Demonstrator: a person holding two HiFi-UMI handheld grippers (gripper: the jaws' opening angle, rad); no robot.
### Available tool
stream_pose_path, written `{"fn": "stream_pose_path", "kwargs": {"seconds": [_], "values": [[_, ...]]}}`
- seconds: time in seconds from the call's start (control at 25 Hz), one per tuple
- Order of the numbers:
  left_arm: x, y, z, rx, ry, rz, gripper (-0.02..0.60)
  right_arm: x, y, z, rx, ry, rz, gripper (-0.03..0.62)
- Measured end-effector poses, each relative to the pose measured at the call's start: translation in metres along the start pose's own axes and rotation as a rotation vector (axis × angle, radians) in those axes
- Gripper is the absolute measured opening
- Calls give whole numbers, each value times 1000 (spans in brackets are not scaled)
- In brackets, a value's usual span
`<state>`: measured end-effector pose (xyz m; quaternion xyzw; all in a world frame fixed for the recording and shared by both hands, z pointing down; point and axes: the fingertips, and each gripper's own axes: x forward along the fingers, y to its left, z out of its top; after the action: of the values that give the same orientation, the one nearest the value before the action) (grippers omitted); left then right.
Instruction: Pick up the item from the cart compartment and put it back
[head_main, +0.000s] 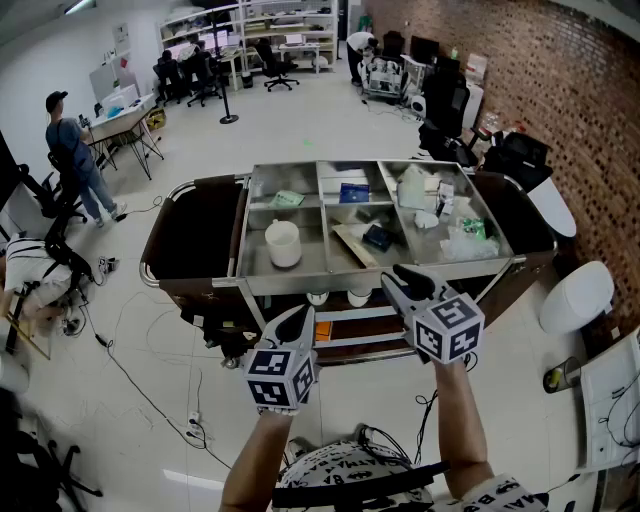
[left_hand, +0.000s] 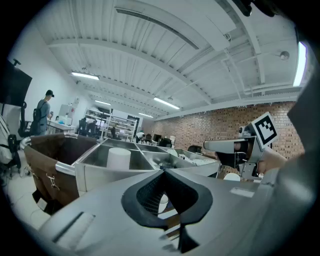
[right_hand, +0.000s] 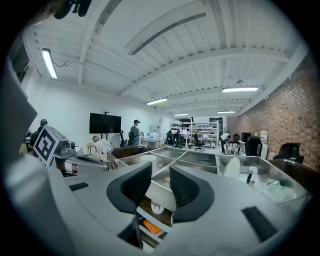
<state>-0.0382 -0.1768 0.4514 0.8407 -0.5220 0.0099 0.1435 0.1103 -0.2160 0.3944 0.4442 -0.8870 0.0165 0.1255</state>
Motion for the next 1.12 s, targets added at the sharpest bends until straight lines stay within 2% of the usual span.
{"fn": "stream_pose_path", "kwargs": {"seconds": [0.04, 0.16, 0.2, 0.32, 0.56, 0.68, 0.92, 1.12], "values": [[4, 1, 6, -6, -3, -3, -4, 4, -4, 4, -12, 13, 4, 145], [14, 4, 25, -6, -10, -1, -3, 19, -14, 17, -49, 61, 21, 148], [17, 6, 33, 4, -13, 5, -3, 24, -17, 19, -63, 87, 34, 213], [26, 9, 52, 34, -25, 18, -5, 46, -27, 23, -114, 189, 57, 321], [46, 8, 62, 41, -20, 5, -3, 88, -44, 28, -123, 312, 106, 319], [57, 13, 61, 28, 0, 0, -3, 109, -51, 20, -152, 408, 120, 319], [77, 21, 55, 3, 62, -2, -3, 141, -56, -23, -127, 599, 179, 318], [86, 25, 45, -23, 111, -8, -3, 161, -54, -83, -122, 826, 260, 319]]}}
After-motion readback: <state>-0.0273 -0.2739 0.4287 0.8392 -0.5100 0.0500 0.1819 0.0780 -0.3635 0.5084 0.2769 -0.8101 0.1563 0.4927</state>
